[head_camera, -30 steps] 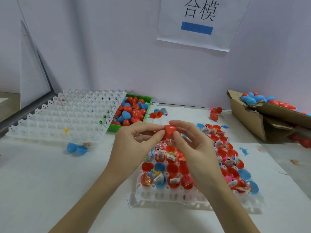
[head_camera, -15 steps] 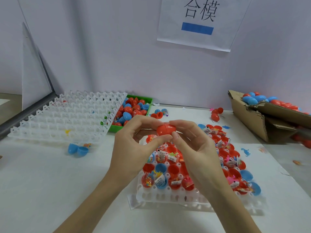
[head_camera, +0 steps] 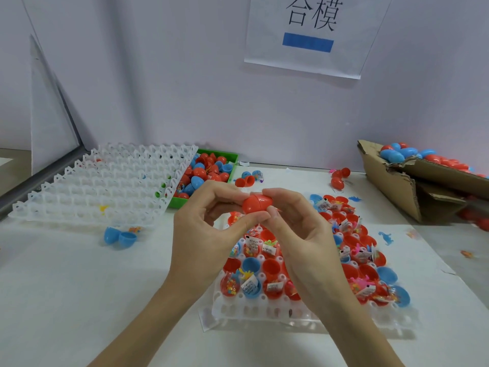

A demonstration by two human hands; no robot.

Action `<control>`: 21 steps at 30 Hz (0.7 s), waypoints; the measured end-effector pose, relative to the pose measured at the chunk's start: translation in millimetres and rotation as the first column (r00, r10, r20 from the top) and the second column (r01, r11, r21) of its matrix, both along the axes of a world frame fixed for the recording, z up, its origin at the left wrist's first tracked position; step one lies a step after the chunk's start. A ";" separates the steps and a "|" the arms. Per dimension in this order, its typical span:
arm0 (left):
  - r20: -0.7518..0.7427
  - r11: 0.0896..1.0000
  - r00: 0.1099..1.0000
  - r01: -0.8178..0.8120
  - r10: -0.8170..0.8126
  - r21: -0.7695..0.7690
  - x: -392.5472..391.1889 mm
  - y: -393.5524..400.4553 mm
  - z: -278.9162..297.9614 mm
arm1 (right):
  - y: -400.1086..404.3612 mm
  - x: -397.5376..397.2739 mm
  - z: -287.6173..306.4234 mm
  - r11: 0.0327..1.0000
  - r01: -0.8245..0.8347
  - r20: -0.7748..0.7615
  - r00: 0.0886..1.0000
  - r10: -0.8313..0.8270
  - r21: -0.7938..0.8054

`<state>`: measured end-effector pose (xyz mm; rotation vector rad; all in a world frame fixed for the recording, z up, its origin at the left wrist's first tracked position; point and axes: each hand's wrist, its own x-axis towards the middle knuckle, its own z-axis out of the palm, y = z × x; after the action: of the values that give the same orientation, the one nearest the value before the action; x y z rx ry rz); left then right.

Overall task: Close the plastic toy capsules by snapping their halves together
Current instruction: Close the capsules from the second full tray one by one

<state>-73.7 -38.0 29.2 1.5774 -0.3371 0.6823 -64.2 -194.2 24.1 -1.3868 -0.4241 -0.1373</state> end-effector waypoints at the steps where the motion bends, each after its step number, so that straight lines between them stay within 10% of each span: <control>1: -0.005 1.000 1.000 -0.004 0.004 -0.009 0.4 -0.4 -0.6 | 0.6 -0.2 -0.2 1.000 0.014 0.008 1.000 -0.014 -0.003; 10: -0.099 0.997 0.995 -0.005 -0.003 -0.075 0.2 -6.8 -4.3 | 5.5 -1.4 -6.8 0.999 0.043 -0.012 0.999 -0.043 0.025; 21: -0.323 0.916 0.923 0.070 -0.209 -0.394 -1.5 -9.3 -0.1 | 19.3 -7.2 -17.8 0.760 0.542 0.488 0.803 -0.342 -0.359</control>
<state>-75.2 -47.3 29.2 1.2600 -0.0391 0.3077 -71.4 -175.0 6.3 -1.9601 -0.4660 -0.7748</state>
